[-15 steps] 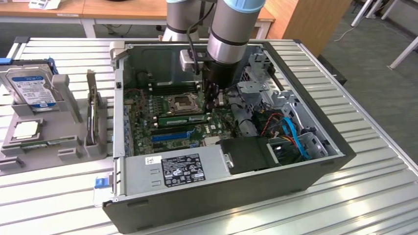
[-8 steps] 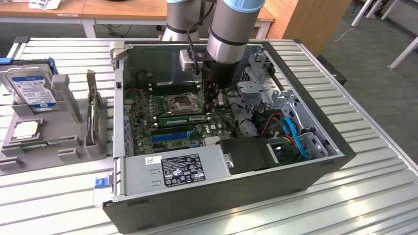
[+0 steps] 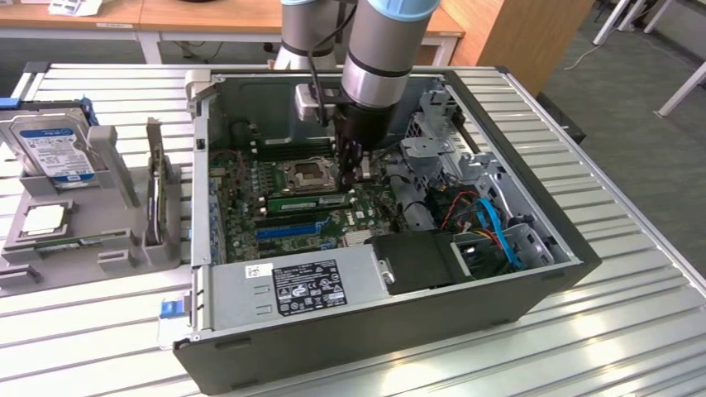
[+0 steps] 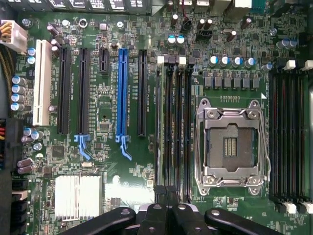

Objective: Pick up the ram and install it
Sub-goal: 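Press down the ram until it locks into place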

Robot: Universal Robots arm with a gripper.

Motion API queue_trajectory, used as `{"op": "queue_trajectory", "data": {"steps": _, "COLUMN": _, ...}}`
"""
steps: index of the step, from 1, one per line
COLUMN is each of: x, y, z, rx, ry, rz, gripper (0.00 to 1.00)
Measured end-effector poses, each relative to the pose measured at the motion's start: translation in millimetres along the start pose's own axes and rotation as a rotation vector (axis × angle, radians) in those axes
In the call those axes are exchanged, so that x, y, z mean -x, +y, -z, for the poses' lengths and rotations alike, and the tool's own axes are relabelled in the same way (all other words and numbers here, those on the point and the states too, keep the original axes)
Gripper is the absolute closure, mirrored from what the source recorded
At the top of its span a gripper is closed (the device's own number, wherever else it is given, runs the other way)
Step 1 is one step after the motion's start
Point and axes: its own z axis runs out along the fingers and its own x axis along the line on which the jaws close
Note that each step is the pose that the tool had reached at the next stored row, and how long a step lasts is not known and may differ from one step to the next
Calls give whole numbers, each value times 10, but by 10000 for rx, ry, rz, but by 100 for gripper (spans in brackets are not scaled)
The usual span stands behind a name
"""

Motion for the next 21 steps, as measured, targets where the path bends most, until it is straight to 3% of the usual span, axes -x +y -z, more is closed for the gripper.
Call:
{"op": "queue_trajectory", "data": {"steps": 10, "x": 0, "y": 42, "z": -3, "rx": 0, "ry": -1, "rz": 0, "gripper": 90}}
{"op": "queue_trajectory", "data": {"steps": 21, "x": -1, "y": 146, "z": -8, "rx": 0, "ry": -1, "rz": 1, "gripper": 90}}
